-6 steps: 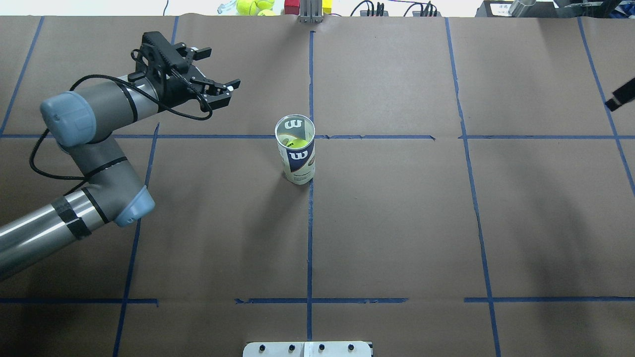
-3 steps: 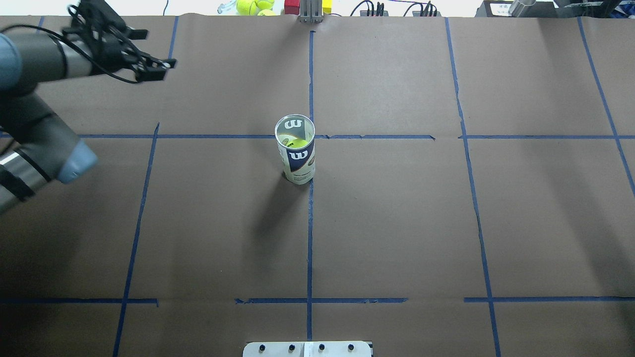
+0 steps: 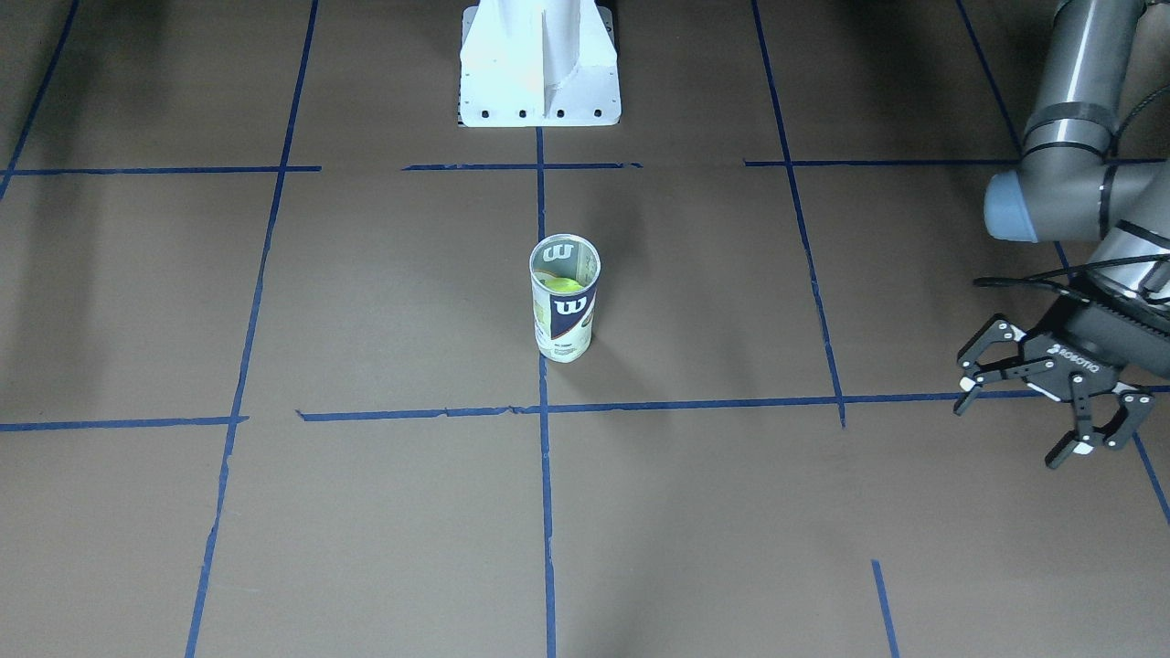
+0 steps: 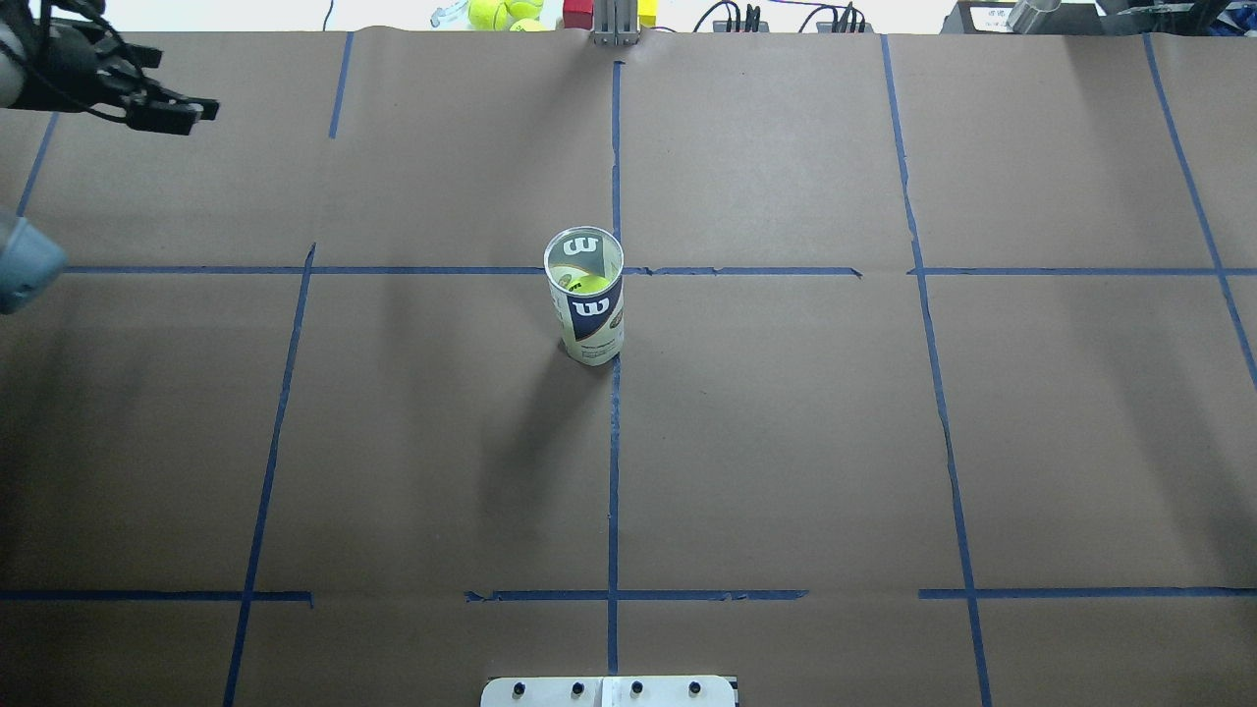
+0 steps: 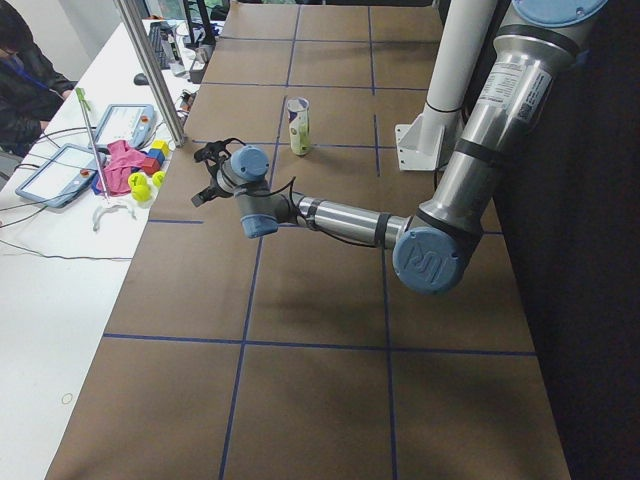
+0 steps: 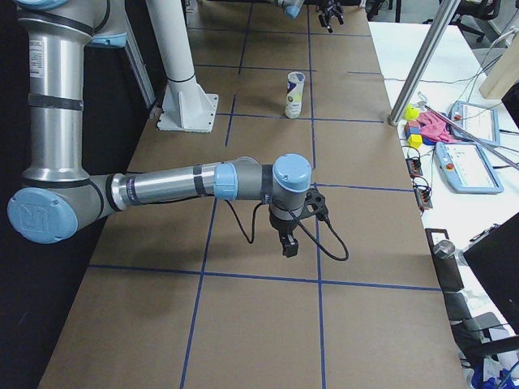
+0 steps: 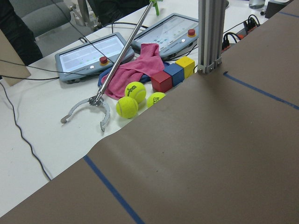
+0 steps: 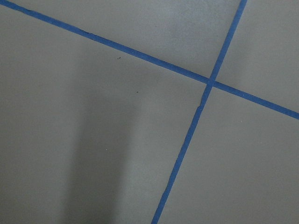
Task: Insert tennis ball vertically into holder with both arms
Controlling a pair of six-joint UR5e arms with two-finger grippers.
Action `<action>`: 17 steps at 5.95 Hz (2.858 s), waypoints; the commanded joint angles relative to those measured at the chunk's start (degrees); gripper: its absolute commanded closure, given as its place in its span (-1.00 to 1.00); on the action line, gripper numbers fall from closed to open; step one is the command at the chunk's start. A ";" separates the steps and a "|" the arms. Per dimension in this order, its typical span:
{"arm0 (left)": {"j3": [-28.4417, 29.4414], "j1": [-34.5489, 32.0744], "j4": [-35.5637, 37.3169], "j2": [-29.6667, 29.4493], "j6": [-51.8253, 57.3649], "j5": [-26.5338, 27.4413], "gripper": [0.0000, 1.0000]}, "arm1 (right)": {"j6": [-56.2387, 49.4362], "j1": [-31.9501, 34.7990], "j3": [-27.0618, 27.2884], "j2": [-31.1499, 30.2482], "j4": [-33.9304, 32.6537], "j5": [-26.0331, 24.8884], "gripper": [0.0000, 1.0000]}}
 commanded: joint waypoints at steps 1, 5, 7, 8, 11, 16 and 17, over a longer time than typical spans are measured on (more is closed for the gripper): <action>-0.08 -7.71 12.97 2.02 2.61 -10.99 -1.00 | 0.01 0.02 -0.38 -0.02 0.04 0.00 -1.00; -2.09 -17.23 40.35 6.13 28.63 -14.51 -1.00 | 0.10 0.02 -1.79 -0.20 0.04 0.00 -1.00; -7.36 -19.62 56.16 8.60 28.73 -13.90 -1.00 | 0.10 0.02 -1.70 -0.20 0.04 0.00 -1.00; -8.34 -21.46 64.16 8.78 28.65 -13.63 -1.00 | 0.10 0.02 -1.62 -0.46 0.04 0.00 -1.00; -16.95 -23.94 74.61 20.19 28.30 -13.98 -1.00 | 0.10 0.02 -2.14 -1.43 0.04 -0.09 -1.00; -17.31 -23.94 66.17 24.25 28.47 -13.90 -1.00 | 0.01 0.02 -2.76 -2.22 0.04 0.09 -1.00; -17.40 -23.94 66.26 24.77 28.56 -13.81 -1.00 | 0.01 0.02 -2.76 -2.39 0.04 0.09 -1.00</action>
